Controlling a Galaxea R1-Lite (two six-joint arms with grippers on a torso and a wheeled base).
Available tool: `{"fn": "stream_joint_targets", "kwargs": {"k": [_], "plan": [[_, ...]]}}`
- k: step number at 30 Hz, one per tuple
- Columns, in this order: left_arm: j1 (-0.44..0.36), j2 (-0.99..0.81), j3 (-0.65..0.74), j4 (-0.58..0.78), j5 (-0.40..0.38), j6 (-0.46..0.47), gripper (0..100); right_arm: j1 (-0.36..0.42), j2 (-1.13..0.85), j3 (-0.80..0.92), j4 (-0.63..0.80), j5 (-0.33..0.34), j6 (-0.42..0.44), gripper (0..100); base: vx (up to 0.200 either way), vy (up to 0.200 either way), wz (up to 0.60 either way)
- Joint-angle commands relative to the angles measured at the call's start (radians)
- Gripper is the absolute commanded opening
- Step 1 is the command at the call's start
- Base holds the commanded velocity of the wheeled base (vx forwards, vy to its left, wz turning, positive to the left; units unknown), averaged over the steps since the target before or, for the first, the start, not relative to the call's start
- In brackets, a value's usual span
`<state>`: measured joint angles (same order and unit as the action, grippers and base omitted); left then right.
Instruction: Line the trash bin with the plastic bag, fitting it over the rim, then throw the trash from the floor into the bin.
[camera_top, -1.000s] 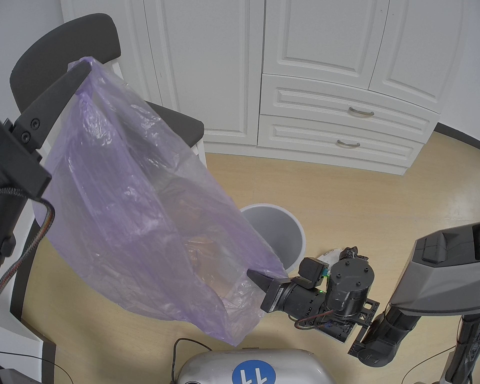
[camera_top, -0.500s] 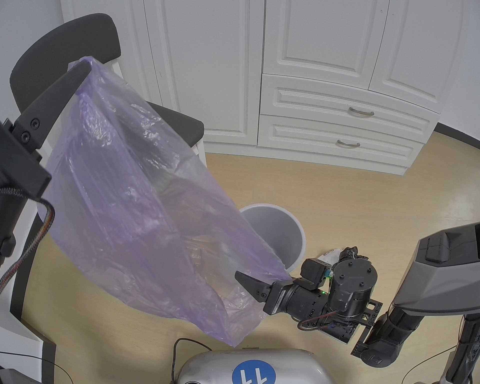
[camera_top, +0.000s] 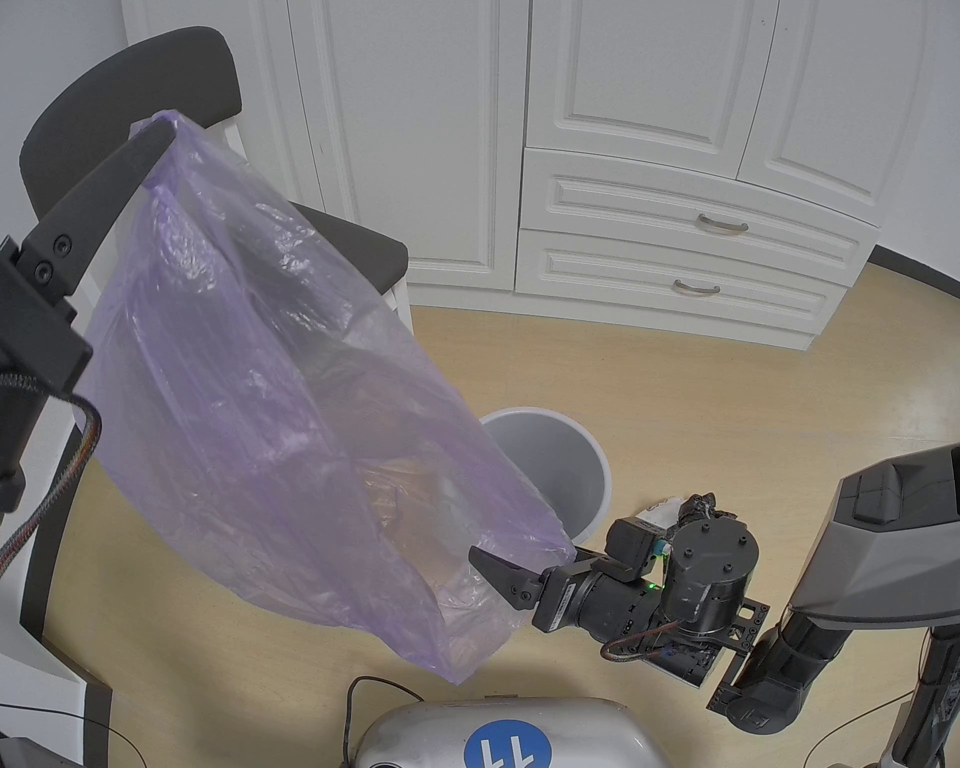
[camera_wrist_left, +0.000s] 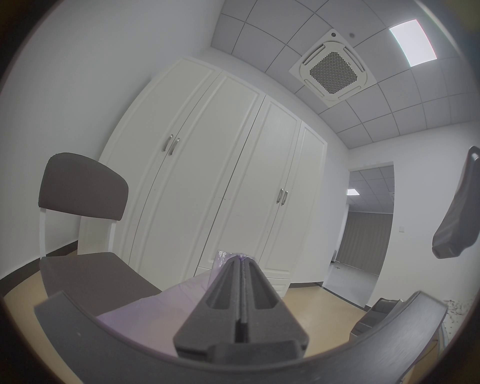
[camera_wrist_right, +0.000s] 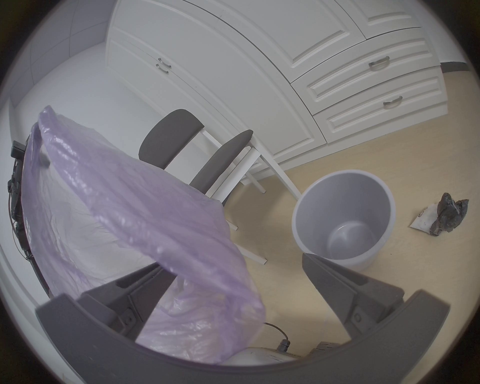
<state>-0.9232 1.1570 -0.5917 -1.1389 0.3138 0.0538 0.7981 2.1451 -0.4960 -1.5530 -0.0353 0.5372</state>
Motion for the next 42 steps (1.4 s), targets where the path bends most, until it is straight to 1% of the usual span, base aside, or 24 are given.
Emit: {"fn": "stream_joint_targets", "kwargs": {"k": [1, 3, 4, 24, 25, 30, 33, 42], "plan": [[0.000, -0.014, 0.000, 0.002, 0.001, 0.000, 0, -0.002, -0.004, 0.004, -0.018, 0.000, -0.002, 100, 0.000, 0.000, 0.00], [0.000, -0.013, 0.000, 0.002, 0.001, 0.000, 0, 0.001, 0.001, 0.002, -0.018, 0.000, -0.002, 100, 0.000, 0.000, 0.00], [0.000, -0.013, 0.000, 0.002, 0.001, 0.000, 0, 0.003, 0.004, 0.002, -0.018, 0.000, -0.002, 0, 0.000, 0.000, 0.00], [0.000, -0.007, 0.003, 0.004, -0.001, 0.000, 0, 0.000, -0.024, -0.007, -0.018, 0.002, 0.012, 0, 0.000, 0.000, 0.00], [0.000, -0.005, 0.003, 0.004, -0.001, 0.000, 0, 0.000, -0.024, -0.010, -0.018, 0.003, 0.012, 100, 0.000, 0.000, 0.00], [0.000, -0.003, 0.003, 0.004, -0.001, 0.000, 0, 0.006, -0.010, -0.016, -0.018, 0.002, 0.015, 100, 0.000, 0.000, 0.00], [-0.002, -0.002, 0.003, 0.004, -0.001, 0.000, 0, 0.018, 0.012, -0.021, -0.018, 0.002, 0.046, 100, 0.000, 0.000, 0.00], [0.000, -0.008, 0.003, 0.004, -0.001, 0.000, 0, 0.021, 0.030, -0.035, -0.018, -0.005, 0.047, 100, 0.000, 0.000, 0.00]]}}
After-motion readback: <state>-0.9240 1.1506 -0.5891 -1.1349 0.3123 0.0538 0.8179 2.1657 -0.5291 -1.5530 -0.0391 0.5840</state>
